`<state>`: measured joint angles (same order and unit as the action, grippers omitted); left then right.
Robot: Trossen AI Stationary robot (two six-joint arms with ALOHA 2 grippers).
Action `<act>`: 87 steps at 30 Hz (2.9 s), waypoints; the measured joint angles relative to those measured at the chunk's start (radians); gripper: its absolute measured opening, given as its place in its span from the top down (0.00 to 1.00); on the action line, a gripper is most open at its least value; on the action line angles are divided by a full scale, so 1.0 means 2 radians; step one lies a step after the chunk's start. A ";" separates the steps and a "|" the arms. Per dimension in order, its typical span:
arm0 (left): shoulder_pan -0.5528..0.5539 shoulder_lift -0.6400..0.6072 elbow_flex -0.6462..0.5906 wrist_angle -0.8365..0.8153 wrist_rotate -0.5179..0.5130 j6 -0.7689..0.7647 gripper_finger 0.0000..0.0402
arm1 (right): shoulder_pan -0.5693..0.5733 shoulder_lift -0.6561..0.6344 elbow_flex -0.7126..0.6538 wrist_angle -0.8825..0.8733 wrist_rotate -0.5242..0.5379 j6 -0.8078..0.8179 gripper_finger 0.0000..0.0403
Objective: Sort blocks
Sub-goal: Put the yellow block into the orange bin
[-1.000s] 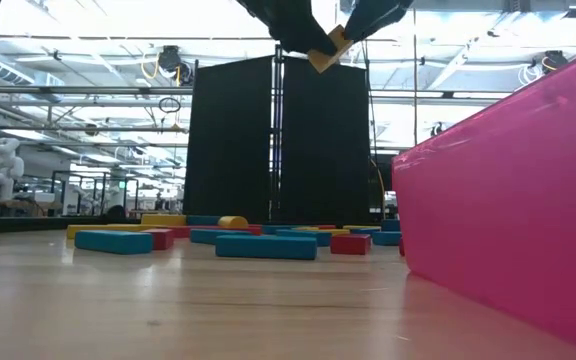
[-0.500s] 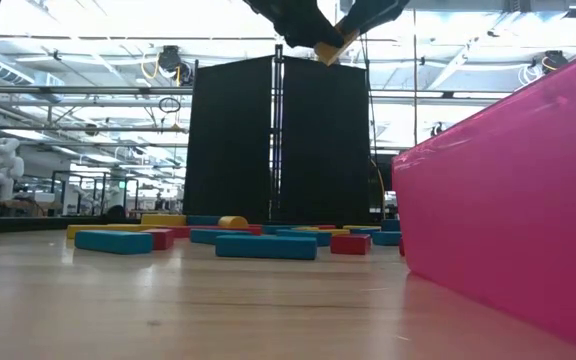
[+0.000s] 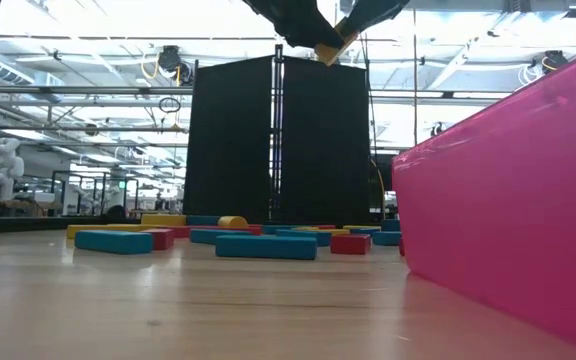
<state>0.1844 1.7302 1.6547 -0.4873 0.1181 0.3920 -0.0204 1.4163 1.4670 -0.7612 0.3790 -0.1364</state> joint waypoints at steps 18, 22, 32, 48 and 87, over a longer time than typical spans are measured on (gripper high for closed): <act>-0.001 0.000 0.000 -0.012 -0.007 0.001 0.07 | -0.001 0.004 0.000 -0.016 0.022 -0.004 0.71; 0.001 -0.006 0.000 -0.059 -0.013 0.001 0.04 | -0.003 0.001 -0.001 -0.095 0.031 0.036 0.71; 0.009 -0.014 0.000 -0.178 -0.036 0.003 0.08 | 0.089 -0.051 -0.001 -0.333 -0.123 0.287 0.71; 0.042 -0.015 -0.021 -0.170 0.043 -0.010 0.09 | 0.380 -0.077 -0.129 -0.337 -0.177 0.713 0.71; 0.094 -0.014 -0.148 -0.164 0.027 0.088 0.08 | 0.401 -0.077 -0.244 -0.187 -0.214 0.770 0.31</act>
<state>0.3730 1.7020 1.3593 -0.8146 0.1725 0.5689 0.7816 1.2621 0.9783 -1.1357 -0.0498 1.4029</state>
